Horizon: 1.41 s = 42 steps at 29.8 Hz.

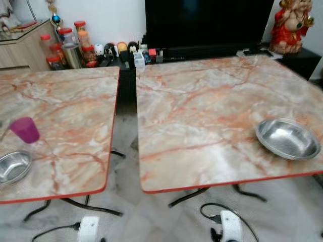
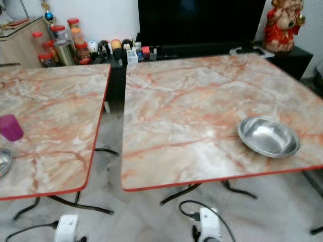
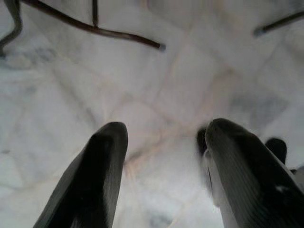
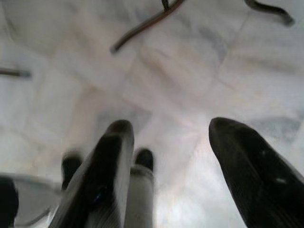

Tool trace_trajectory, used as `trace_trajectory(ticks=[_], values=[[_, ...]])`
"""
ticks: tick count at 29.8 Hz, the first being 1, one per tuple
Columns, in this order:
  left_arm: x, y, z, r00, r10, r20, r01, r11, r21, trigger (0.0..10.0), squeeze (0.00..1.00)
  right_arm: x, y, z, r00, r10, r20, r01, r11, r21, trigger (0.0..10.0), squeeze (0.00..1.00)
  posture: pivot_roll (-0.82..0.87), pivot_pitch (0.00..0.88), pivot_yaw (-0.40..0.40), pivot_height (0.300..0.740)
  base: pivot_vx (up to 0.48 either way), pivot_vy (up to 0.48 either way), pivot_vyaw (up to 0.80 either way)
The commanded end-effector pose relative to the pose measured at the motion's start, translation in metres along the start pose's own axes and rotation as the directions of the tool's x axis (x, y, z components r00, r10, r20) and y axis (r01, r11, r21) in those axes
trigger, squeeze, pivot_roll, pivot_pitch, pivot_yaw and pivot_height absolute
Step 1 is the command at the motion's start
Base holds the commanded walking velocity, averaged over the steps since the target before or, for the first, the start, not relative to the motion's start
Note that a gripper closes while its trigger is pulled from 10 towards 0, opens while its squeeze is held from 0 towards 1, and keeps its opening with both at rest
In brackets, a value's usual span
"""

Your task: Setting the table

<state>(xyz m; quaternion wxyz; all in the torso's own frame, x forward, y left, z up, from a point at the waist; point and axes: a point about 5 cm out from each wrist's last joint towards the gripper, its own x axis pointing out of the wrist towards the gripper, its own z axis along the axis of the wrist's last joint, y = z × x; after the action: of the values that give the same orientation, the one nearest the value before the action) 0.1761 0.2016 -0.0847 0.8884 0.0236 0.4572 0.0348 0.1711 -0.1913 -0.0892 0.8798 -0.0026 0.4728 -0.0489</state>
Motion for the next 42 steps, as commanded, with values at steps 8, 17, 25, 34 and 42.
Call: trace_trajectory(ticks=[8,17,25,34,42], values=[[0.0001,0.0081,0.0031,0.999,0.032,0.006,-0.032,0.999,-0.015,10.0,0.00,0.0011,0.0072,0.0074,0.999,0.025,0.031,-0.025,1.000,-0.010,10.0,0.00,0.02,0.000,0.014,0.740,0.000,0.480,0.26],[-0.0001,0.0075,0.0012,0.999,0.038,-0.003,-0.038,0.999,-0.028,10.0,0.00,0.0010,0.0070,0.0059,1.000,0.018,0.022,-0.018,1.000,0.020,10.0,0.00,0.03,0.000,0.014,0.740,0.000,0.479,0.14],[-0.0003,0.0079,0.0004,0.999,0.043,-0.004,-0.043,0.998,-0.035,10.0,0.00,0.0011,0.0067,0.0057,1.000,0.015,0.018,-0.015,1.000,0.021,10.0,0.00,0.03,0.000,0.013,0.740,0.000,0.480,0.00],[-0.0002,0.0084,0.0032,0.999,0.044,0.017,-0.044,0.999,-0.027,10.0,0.00,0.0013,0.0060,0.0064,1.000,0.009,0.014,-0.009,1.000,0.023,10.0,0.00,0.02,0.000,0.018,0.740,0.000,0.083,0.00],[-0.0003,0.0079,0.0022,0.999,0.041,0.016,-0.040,0.998,-0.041,10.0,0.00,0.0013,0.0020,0.0070,1.000,0.005,0.013,-0.005,1.000,0.021,10.0,0.00,0.02,0.000,0.015,0.740,0.000,0.000,0.00]])
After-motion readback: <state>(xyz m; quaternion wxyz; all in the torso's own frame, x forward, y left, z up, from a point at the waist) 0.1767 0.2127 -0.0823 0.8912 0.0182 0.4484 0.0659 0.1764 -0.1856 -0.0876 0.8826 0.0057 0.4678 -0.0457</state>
